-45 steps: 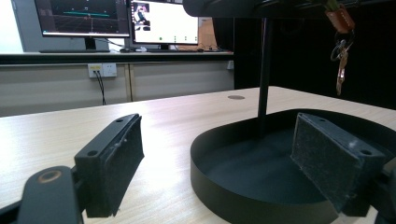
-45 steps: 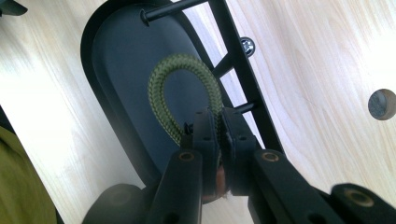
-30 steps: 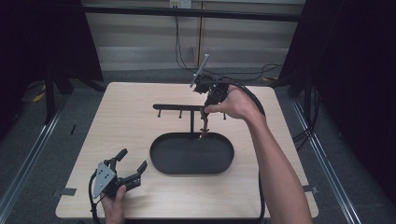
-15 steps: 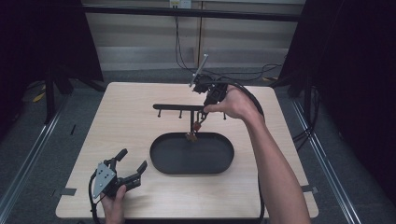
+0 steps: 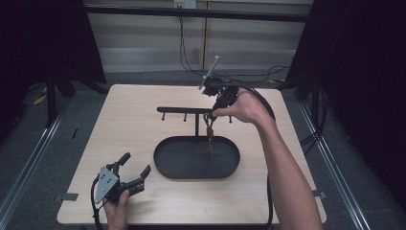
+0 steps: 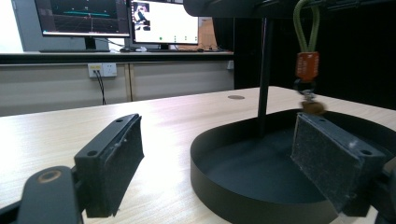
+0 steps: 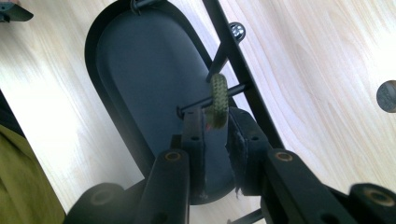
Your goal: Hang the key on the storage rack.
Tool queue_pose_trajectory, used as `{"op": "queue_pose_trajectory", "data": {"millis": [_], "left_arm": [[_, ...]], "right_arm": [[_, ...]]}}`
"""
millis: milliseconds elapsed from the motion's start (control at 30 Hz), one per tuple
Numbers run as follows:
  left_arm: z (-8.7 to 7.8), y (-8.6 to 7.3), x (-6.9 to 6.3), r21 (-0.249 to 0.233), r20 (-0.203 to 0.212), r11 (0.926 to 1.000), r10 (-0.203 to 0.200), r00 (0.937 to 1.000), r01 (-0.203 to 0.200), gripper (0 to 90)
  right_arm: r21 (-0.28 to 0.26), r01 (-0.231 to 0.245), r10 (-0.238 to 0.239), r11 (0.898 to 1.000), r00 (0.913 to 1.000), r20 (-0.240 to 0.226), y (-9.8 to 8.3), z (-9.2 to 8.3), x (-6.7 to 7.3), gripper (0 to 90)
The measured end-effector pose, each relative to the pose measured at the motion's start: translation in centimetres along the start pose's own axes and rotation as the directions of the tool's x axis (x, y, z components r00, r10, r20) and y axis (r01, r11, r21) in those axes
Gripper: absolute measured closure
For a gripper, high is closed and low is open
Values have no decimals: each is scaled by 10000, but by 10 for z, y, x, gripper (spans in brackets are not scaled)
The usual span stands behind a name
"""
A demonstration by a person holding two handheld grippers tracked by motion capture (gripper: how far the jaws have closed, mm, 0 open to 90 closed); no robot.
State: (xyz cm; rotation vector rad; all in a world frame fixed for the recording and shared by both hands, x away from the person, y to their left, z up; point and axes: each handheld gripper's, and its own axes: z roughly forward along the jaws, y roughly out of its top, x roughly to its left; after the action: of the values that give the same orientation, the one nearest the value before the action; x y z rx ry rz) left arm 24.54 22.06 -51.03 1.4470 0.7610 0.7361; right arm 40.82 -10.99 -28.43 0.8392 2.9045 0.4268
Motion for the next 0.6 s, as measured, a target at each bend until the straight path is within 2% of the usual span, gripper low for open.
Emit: {"op": "queue_pose_trajectory", "data": {"millis": [67, 167, 267, 333, 467, 600], "left_arm": [[0, 0, 0, -7, 3, 10000, -8, 10000, 8, 163], [0, 0, 0, -62, -4, 10000, -42, 10000, 42, 163], [0, 0, 0, -12, 4, 10000, -28, 10000, 28, 163], [0, 0, 0, 2, 5, 10000, 0, 10000, 0, 163], [0, 0, 0, -20, -4, 10000, -13, 10000, 13, 163], [0, 0, 0, -20, -5, 10000, -15, 10000, 15, 163]], "right_arm": [[-33, -52, 52, 10000, 10000, -2, -2, 0, 1, 722], [3, -49, 49, 10000, 9999, -113, -6, 1, 2, 705], [-211, -236, 231, 9995, 9994, -242, -10, -1, 0, 671], [-138, -327, 322, 9994, 9990, -321, -13, -2, 1, 645], [-366, -257, 237, 9990, 9983, -528, -20, -5, 5, 634], [-298, -177, 155, 9994, 9973, -718, -24, -2, 11, 633]]}}
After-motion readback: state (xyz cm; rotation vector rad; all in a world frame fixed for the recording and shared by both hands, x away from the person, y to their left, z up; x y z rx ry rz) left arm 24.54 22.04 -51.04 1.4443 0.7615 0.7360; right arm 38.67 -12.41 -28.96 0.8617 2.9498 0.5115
